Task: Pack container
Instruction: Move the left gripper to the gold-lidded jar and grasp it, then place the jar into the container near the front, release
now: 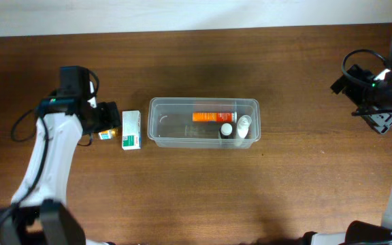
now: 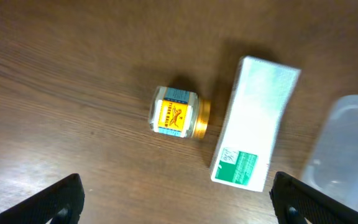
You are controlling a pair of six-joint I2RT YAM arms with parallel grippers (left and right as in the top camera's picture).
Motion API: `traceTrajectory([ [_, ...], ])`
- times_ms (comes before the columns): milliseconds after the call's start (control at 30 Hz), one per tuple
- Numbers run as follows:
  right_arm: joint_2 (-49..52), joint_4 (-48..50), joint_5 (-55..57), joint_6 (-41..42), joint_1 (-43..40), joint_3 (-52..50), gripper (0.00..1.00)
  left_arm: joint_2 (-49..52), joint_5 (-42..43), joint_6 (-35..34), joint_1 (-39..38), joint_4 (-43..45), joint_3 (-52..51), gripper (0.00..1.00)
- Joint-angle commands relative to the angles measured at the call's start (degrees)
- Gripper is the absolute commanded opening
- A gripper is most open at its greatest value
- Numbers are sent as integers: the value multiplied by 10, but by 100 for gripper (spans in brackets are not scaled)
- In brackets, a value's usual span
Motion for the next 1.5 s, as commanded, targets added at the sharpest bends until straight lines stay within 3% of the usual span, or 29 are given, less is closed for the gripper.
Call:
traceTrajectory([
  [0, 2, 0, -1, -5, -3, 2, 98, 71, 6, 6, 3, 9, 0, 97],
  [233, 2, 0, -1, -5, -4, 2, 98, 160, 7, 19, 3, 72, 0, 96],
  [367, 2, 0, -1, -5, -4, 2, 99, 176, 6, 38, 3, 87, 0, 79],
  [500, 2, 0, -1, -5, -3, 2, 98, 191, 7, 54, 3, 88, 0, 72],
  [833, 2, 0, -1, -5, -4, 2, 99, 191, 7, 66, 3, 81, 8, 41],
  [1067, 2, 0, -1, -5, -3, 2, 98, 162, 9, 66, 1, -40, 115, 40],
  [1233, 2, 0, -1, -5, -4, 2, 98, 120, 105, 104, -26, -116, 209, 40],
  [1467, 2, 0, -1, -5, -4, 2, 99, 68, 129, 212, -164, -125, 232, 39],
])
